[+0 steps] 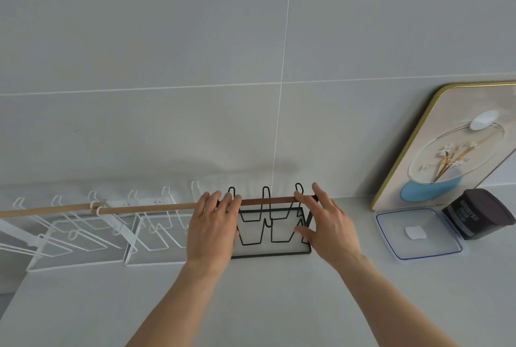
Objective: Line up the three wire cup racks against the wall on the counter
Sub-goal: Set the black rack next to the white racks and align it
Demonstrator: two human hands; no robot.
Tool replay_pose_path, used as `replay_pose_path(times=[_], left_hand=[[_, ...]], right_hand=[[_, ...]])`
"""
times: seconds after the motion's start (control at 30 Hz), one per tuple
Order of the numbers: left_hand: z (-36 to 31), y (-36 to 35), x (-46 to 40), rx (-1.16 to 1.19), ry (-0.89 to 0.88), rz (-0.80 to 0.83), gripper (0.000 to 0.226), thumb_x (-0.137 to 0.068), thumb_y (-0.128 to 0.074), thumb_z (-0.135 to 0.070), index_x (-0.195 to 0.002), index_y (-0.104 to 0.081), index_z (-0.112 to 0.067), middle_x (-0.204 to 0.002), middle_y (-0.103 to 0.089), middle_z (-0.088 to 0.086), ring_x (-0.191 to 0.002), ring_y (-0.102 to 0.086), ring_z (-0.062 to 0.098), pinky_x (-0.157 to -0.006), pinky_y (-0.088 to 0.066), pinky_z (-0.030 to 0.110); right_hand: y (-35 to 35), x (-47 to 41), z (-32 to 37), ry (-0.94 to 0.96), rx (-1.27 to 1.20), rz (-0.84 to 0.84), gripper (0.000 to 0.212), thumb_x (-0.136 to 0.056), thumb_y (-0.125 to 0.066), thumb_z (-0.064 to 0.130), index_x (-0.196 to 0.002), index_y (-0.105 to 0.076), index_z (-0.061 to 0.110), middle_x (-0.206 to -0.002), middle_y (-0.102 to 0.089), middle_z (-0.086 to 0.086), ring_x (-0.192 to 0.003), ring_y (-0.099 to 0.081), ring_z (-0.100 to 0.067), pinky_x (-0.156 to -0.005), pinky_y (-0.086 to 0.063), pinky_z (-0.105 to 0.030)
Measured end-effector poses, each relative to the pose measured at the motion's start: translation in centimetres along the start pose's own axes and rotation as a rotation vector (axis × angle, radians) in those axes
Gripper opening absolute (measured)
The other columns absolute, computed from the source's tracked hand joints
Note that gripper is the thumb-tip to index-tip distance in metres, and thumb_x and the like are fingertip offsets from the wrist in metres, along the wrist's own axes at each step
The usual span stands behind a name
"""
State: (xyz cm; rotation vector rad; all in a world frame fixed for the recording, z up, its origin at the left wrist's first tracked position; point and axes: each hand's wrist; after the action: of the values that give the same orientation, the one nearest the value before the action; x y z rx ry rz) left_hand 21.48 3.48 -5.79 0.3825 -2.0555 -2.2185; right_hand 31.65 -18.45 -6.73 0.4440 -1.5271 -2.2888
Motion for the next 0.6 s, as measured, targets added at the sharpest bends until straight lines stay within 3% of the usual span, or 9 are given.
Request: replay_pose_path(times=[0.13,0.4,0.6], left_hand=[[0.5,-0.1,-1.2,0.011,0.0,-0.003,0.071,-0.054,-0.095,-0.014,-0.121,-0.07,-0.016,-0.108,-0.076,0.0,-0.102,-0.068,0.027,-0.109,-0.047,0.043],[0.7,0.8,-2.4,0.073,0.002,-0.004,0.075,-0.038,-0.102,-0.024,-0.108,-0.075,-0.016,-0.094,-0.078,-0.001,-0.085,-0.07,0.027,-0.089,-0.058,0.04],[0.8,0.7,-2.5,0.118,0.004,-0.012,0.077,-0.036,-0.103,-0.026,-0.107,-0.076,-0.017,-0.098,-0.079,-0.002,-0.086,-0.07,0.026,-0.086,-0.059,0.039]], right_hand=[[0.0,-0.8,0.5,-0.016,-0.017,-0.003,0.069,-0.087,-0.08,0.032,-0.148,-0.049,0.038,-0.166,-0.032,0.001,-0.135,-0.053,-0.025,-0.081,-0.058,-0.039],[-0.3,-2.1,0.9,-0.034,-0.024,-0.008,0.068,-0.089,-0.079,0.025,-0.149,-0.049,0.035,-0.17,-0.025,0.0,-0.146,-0.045,-0.027,-0.085,-0.058,-0.04],[-1.0,-2.4,0.8,-0.035,-0.007,-0.011,0.067,-0.089,-0.079,0.024,-0.148,-0.049,0.032,-0.171,-0.023,-0.004,-0.148,-0.043,-0.03,-0.084,-0.06,-0.041]])
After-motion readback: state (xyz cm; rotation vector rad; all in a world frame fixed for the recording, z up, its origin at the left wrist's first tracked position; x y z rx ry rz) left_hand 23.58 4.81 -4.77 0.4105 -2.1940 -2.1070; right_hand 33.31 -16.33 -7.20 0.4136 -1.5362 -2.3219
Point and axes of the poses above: each hand's wrist, its own x-axis away from the middle knuckle, its own y-axis out of the back of the hand, z = x × y
